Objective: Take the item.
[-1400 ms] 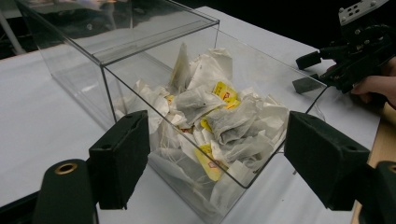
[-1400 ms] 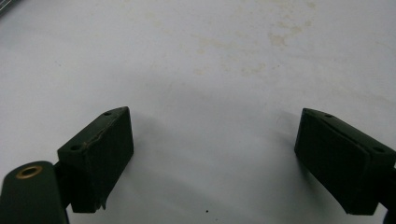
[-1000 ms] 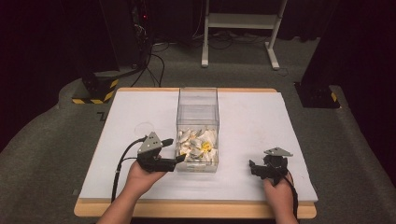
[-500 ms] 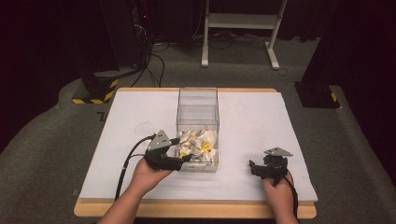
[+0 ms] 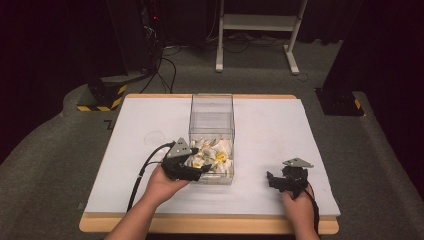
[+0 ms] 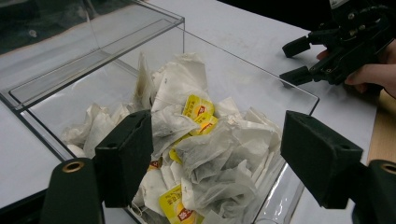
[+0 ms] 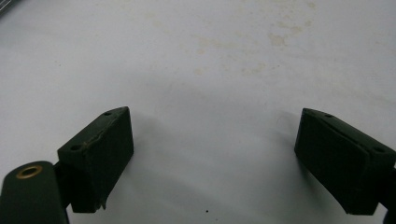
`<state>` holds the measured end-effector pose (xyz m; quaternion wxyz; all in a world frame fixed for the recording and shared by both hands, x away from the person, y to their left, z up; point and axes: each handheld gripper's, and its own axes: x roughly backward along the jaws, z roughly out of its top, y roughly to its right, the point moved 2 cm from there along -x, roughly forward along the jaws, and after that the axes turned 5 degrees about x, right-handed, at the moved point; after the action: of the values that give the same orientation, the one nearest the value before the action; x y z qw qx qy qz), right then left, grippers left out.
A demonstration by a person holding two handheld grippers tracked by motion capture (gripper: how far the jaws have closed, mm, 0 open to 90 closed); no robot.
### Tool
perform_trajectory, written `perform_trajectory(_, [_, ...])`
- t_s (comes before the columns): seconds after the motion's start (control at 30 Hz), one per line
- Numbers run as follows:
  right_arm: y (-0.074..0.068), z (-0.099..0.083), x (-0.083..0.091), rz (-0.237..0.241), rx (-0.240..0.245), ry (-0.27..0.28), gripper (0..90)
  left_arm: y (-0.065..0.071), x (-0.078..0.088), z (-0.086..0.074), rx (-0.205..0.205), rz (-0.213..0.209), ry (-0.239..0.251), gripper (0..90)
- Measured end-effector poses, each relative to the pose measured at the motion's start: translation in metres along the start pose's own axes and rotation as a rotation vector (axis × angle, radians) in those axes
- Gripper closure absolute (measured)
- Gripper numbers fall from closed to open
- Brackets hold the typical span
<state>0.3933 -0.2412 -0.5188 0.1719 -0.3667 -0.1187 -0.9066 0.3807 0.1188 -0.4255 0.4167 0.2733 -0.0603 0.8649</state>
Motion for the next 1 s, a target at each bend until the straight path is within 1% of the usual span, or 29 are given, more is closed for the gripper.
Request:
perform_trajectory(0.07, [0.000, 0.000, 0.000, 0.000, 0.000, 0.000, 11.5, 0.000, -0.001, 0.000, 0.002, -0.003, -0.006, 25.6])
perform_trajectory(0.2, [0.000, 0.000, 0.000, 0.001, 0.000, 0.000, 11.5, -0.001, -0.009, 0.002, -0.001, -0.008, -0.041, 25.8])
perform_trajectory(0.27, [0.000, 0.000, 0.000, 0.001, 0.001, 0.000, 11.5, -0.001, -0.010, 0.002, 0.000, -0.008, -0.050, 25.8])
perform_trajectory(0.33, [0.000, 0.000, 0.000, 0.000, 0.000, 0.000, 11.6, 0.000, -0.014, 0.004, -0.018, -0.006, -0.074, 26.8])
perform_trajectory(0.37, [0.000, 0.000, 0.000, 0.001, 0.001, -0.001, 11.5, 0.001, -0.015, 0.005, -0.025, -0.006, -0.080, 27.7])
perform_trajectory(0.43, [0.000, 0.000, 0.000, 0.000, 0.000, 0.000, 11.5, 0.002, -0.016, 0.006, -0.025, -0.004, -0.085, 28.9])
perform_trajectory(0.53, [0.000, 0.000, 0.000, 0.001, 0.001, 0.000, 11.6, 0.004, -0.020, 0.010, -0.051, 0.007, -0.106, 30.3])
perform_trajectory(0.57, [0.000, 0.000, 0.000, 0.001, 0.001, 0.000, 11.6, 0.004, -0.020, 0.010, -0.051, 0.007, -0.106, 31.2])
perform_trajectory(0.67, [0.000, 0.000, 0.000, 0.001, 0.000, 0.000, 11.6, 0.007, -0.025, 0.013, -0.068, 0.017, -0.138, 32.9])
perform_trajectory(0.77, [0.000, 0.000, 0.000, 0.000, 0.000, 0.001, 11.6, 0.007, -0.028, 0.015, -0.075, 0.018, -0.159, 34.5])
perform_trajectory(0.83, [0.000, 0.000, 0.000, 0.001, 0.000, 0.000, 11.5, 0.008, -0.031, 0.015, -0.082, 0.021, -0.178, 37.5])
perform_trajectory(0.9, [0.000, 0.000, 0.000, 0.001, 0.000, 0.001, 11.6, 0.008, -0.032, 0.016, -0.083, 0.025, -0.186, 38.8])
perform_trajectory(1.0, [0.000, 0.000, 0.000, 0.001, 0.000, 0.000, 11.6, 0.007, -0.036, 0.015, -0.083, 0.027, -0.210, 41.6])
